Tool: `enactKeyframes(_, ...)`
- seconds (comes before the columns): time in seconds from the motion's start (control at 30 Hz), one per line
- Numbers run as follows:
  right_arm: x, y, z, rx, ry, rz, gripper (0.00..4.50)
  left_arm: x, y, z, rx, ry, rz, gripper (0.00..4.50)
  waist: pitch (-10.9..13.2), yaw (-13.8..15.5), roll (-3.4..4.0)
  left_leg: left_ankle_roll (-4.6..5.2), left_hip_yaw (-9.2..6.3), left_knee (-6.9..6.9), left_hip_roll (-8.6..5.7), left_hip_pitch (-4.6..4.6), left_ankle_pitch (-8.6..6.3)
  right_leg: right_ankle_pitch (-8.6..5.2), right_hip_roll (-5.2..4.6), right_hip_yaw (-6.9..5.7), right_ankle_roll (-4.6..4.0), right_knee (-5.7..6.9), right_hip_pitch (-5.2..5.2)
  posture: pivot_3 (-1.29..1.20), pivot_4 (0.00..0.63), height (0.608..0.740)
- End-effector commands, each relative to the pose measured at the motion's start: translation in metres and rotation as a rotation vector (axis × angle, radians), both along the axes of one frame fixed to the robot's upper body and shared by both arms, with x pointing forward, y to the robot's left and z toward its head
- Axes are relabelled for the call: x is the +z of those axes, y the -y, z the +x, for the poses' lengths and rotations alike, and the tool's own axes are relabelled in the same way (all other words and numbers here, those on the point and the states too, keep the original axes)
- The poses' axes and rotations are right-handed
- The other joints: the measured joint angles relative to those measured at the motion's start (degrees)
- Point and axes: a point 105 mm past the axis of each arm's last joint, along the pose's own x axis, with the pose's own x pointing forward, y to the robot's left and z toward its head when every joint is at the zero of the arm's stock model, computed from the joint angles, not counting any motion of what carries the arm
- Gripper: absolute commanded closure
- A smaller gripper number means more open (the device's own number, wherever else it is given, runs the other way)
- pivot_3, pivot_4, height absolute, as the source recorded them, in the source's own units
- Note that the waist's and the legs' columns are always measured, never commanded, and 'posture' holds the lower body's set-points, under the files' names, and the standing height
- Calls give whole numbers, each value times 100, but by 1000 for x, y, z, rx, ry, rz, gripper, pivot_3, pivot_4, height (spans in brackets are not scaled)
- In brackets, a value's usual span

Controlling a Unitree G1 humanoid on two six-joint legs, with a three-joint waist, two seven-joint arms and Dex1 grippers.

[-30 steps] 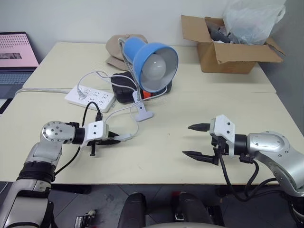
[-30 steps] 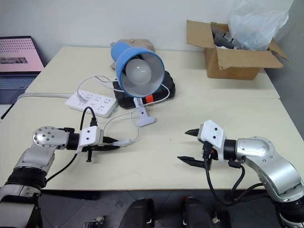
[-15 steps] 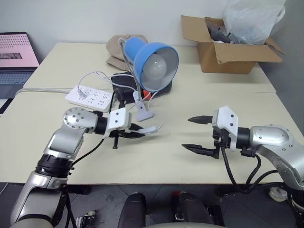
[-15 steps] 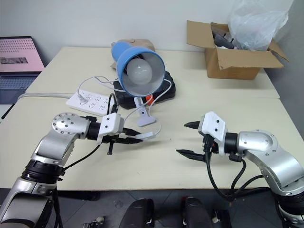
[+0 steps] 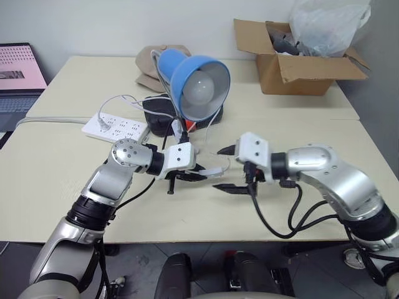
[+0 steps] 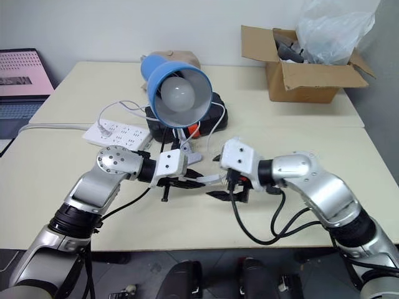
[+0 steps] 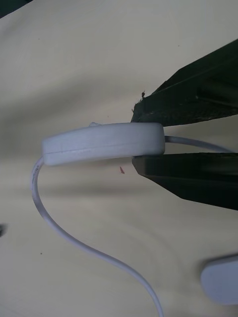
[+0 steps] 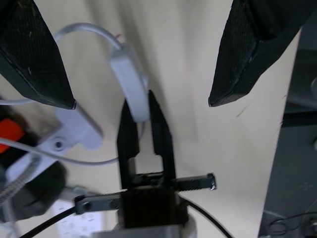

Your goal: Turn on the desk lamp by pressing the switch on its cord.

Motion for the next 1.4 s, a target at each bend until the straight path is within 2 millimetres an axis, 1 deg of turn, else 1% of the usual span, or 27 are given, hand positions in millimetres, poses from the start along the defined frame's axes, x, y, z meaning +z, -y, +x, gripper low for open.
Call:
enactKeyframes(0.03,10,-5,7,2,58,3,0,5,2,-1,-4,30,-11,4076,0,6,0,0,0,0,0,0,0,0,0,0,0,0,0,0,150,740)
enactKeyframes(0.2,2,-10,12,4,54,-20,0,3,3,-2,-5,33,-14,4076,0,14,0,0,1,2,0,-1,0,0,-1,0,0,0,0,0,150,740)
enactKeyframes(0.5,-6,-7,14,5,56,-49,0,5,4,-3,-8,40,-23,4076,0,16,0,0,1,1,0,0,0,0,-1,0,0,1,0,0,150,740)
enactKeyframes(0.8,-17,-9,15,1,53,-76,0,14,8,-5,-16,49,-37,4076,0,14,0,0,1,1,0,0,0,0,-1,0,0,1,0,0,150,740)
enactKeyframes(0.9,-19,-8,16,-2,64,-90,492,16,9,-7,-22,51,-35,4076,0,14,0,0,1,1,0,0,0,0,-1,-1,0,1,0,0,150,740)
enactKeyframes(1.13,-22,-5,19,0,82,-112,2126,16,8,-5,-26,78,-16,4076,0,14,0,0,1,1,0,0,0,0,-1,0,0,1,0,0,150,740)
enactKeyframes(1.2,-23,-4,20,4,87,-122,2467,17,7,-4,-23,87,-10,4076,0,14,0,0,1,1,0,0,0,0,-1,-1,0,1,0,0,150,740)
enactKeyframes(1.23,-23,-3,20,6,88,-125,2749,17,6,-3,-23,90,-9,4076,0,14,0,0,1,1,0,0,0,0,-1,-1,0,1,0,0,150,740)
enactKeyframes(1.27,-23,-3,20,8,89,-126,2932,18,6,-3,-23,97,-5,4076,0,14,0,0,0,1,0,0,0,0,-1,-2,0,1,0,0,150,740)
enactKeyframes(1.3,-23,-2,20,9,89,-126,3235,18,5,-2,-23,105,0,4076,0,14,0,0,1,1,0,0,0,0,-1,-1,0,1,0,0,150,740)
enactKeyframes(1.4,-21,-1,19,16,90,-123,3761,18,5,-1,-24,116,5,4076,0,15,0,0,1,1,0,0,0,0,-1,-1,0,1,0,0,150,740)
